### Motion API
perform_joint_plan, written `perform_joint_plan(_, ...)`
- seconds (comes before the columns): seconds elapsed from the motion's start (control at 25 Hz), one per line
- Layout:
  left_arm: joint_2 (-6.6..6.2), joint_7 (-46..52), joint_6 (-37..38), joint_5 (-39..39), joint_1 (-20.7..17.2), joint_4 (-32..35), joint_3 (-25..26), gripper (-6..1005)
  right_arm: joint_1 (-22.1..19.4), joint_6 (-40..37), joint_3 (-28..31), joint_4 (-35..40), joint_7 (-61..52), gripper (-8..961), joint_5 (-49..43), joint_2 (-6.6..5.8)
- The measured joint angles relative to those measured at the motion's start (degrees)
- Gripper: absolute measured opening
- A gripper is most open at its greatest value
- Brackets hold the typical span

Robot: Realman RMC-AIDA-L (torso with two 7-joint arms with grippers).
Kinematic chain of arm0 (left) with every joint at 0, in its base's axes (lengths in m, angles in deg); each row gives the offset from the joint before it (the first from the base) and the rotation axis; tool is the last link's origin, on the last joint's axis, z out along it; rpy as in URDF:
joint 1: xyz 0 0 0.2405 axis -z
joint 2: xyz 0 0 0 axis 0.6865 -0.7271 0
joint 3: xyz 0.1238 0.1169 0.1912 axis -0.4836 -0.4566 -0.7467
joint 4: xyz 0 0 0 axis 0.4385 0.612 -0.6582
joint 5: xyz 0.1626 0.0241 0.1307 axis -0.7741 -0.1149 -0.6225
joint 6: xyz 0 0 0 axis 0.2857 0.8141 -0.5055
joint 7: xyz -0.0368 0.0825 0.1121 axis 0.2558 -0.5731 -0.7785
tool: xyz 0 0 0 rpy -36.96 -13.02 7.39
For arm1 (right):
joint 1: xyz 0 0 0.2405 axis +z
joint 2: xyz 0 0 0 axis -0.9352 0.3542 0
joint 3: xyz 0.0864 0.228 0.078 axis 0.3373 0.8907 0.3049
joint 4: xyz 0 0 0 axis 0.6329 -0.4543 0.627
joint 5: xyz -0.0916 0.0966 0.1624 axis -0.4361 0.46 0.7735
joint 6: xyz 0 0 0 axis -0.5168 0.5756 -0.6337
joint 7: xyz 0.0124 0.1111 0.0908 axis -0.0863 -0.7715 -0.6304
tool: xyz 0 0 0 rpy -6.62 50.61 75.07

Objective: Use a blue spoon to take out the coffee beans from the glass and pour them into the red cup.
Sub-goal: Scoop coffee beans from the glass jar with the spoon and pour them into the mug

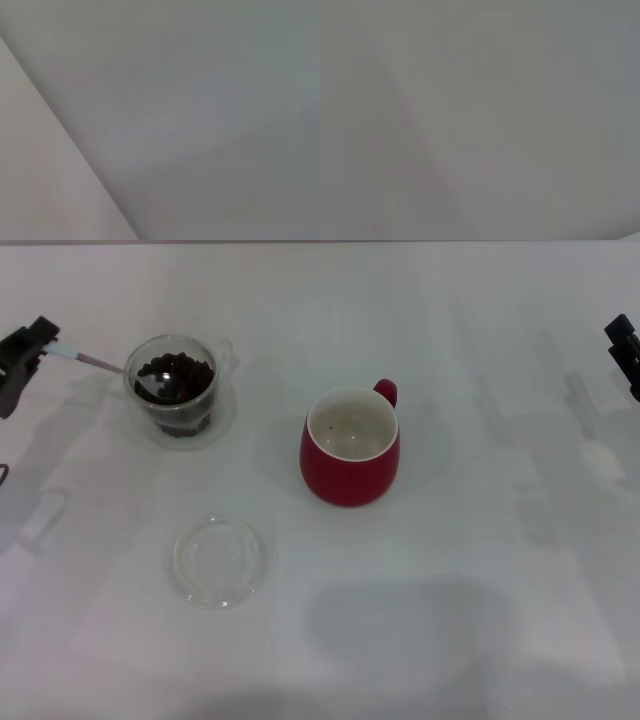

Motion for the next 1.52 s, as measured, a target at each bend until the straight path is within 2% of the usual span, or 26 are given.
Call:
perform_joint_plan(0.36, 0.05, 2.7, 2.3, 3.9, -1.8, 0.0, 0.0, 133, 0.2, 0.1, -0.1, 0.1, 0.0, 773, 0.0, 0.0)
perform_joint_plan(0.44, 0.02, 3.8, 5.4, 3.7, -1.4, 0.0, -0.2, 134, 0.4, 0.4, -0.1, 0.1, 0.0, 773, 0.0, 0.0)
perform_joint_plan(0.6, 0.87, 4.0, 8.8, 1.9, 0.0, 0.2, -0.6, 135, 0.6, 1.2, -0.1, 0.2, 0.0, 773, 0.0, 0.03)
perform_joint_plan(0.88, 2.05, 3.9, 10.2, -3.3, 4.7, -1.3, -0.8, 135, 1.0, 3.3, -0.1, 0.2, -0.1, 774, 0.0, 0.09)
perform_joint_plan(1.04, 2.08, 3.4, 10.2, -4.8, 7.6, -2.1, -2.6, 134, 1.1, 4.1, -0.1, 0.2, -0.7, 774, -0.1, 0.09)
perform_joint_plan(1.08, 1.97, 2.2, 9.9, -5.1, 9.6, -1.9, -5.4, 134, 1.1, 4.3, -0.1, 0.2, -0.7, 774, -0.1, 0.09)
perform_joint_plan(1.28, 1.54, -2.9, 9.5, -6.9, 13.5, -1.3, -9.4, 134, 1.2, 4.5, -0.1, 0.2, -0.7, 774, 0.0, 0.09)
perform_joint_plan(1.52, 1.69, -6.3, 6.4, -11.5, 14.7, 2.2, -9.5, 133, 1.2, 4.6, -0.1, 0.2, -0.7, 774, 0.0, 0.09)
